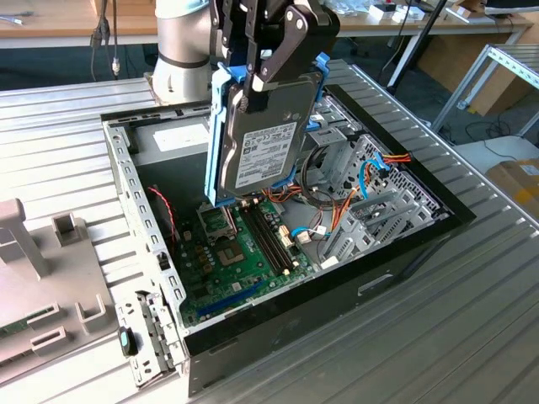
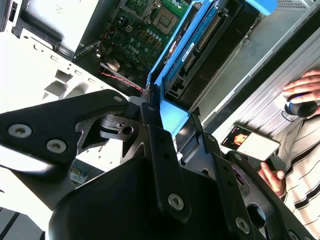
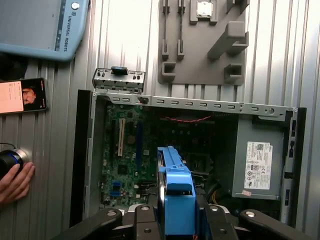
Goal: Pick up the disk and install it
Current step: 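Pick up the disk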
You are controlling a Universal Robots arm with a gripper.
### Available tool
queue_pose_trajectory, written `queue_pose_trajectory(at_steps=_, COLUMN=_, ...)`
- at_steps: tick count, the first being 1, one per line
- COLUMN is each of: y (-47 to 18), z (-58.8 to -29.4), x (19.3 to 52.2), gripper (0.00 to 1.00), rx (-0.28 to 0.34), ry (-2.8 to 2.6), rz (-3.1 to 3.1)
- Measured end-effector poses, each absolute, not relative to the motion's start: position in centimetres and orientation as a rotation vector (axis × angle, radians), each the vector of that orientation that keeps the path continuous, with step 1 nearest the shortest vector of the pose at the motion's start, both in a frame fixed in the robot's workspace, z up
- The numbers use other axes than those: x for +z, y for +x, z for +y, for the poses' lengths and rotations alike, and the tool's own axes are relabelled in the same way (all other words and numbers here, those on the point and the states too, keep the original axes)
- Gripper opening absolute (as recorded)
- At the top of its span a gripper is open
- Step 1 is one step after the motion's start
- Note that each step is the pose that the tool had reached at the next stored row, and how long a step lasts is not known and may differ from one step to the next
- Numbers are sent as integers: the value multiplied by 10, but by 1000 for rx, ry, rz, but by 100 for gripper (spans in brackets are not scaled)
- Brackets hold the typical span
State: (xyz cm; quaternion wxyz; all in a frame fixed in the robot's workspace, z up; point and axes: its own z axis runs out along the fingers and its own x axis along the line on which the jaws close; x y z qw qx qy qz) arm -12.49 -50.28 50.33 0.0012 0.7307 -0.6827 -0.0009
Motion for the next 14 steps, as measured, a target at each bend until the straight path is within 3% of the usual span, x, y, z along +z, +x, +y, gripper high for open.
queue_pose_trajectory(at_steps=14, y=-111, z=-503, x=503, gripper=36, rx=-3, ry=2294, rz=-2143)
